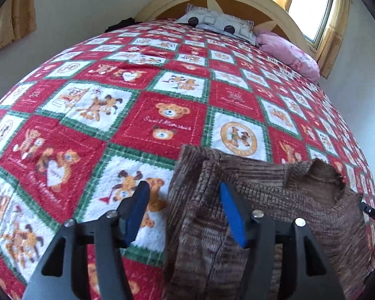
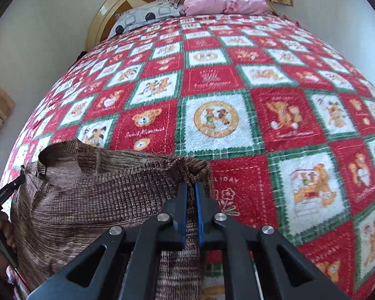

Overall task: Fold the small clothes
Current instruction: 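Open both tools and release the folded hem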

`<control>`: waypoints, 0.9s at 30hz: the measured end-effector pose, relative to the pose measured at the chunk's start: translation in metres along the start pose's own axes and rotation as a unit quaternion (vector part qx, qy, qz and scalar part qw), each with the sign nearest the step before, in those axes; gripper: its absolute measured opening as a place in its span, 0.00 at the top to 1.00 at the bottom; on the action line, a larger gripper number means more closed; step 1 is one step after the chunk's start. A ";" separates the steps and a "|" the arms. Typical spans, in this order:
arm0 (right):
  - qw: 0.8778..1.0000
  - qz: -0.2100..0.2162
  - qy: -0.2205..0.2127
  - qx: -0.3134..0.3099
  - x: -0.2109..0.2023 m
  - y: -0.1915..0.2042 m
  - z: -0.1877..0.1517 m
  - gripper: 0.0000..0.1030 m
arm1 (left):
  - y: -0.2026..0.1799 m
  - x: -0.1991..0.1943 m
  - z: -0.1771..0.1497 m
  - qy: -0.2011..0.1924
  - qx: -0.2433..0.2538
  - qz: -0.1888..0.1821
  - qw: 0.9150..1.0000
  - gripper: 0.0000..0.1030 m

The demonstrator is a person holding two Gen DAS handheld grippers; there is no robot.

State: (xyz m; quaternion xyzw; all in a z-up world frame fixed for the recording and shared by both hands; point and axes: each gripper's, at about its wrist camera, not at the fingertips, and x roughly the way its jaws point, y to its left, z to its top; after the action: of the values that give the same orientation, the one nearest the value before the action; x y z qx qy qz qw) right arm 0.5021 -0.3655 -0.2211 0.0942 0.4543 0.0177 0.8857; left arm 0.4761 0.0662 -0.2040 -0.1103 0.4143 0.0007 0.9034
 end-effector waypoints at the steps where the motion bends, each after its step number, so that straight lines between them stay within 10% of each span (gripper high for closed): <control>1: 1.000 -0.017 -0.013 -0.012 -0.010 0.004 -0.001 0.79 | 0.000 -0.009 -0.003 -0.011 0.001 0.001 1.000 0.42; 4: 0.998 0.001 -0.041 -0.044 -0.039 0.022 -0.008 0.49 | -0.002 -0.040 -0.016 -0.043 0.006 -0.013 0.999 0.36; 12: 0.978 0.132 0.008 -0.159 -0.036 0.140 -0.045 0.49 | -0.028 -0.067 -0.070 -0.065 0.095 -0.018 0.993 0.23; 18: 0.986 0.061 0.027 -0.154 0.018 0.174 -0.042 0.49 | -0.005 -0.037 -0.068 0.007 0.045 -0.036 0.998 0.23; 27: 0.993 0.032 0.006 -0.110 0.030 0.165 -0.020 0.49 | -0.017 -0.041 -0.077 0.001 0.064 -0.011 0.998 0.19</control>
State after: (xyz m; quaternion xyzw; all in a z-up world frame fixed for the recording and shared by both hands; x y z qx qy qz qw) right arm 0.5126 -0.1973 -0.2268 0.0105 0.4521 0.0965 0.8867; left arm 0.3932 0.0382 -0.2190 -0.0569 0.4132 -0.0362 0.9081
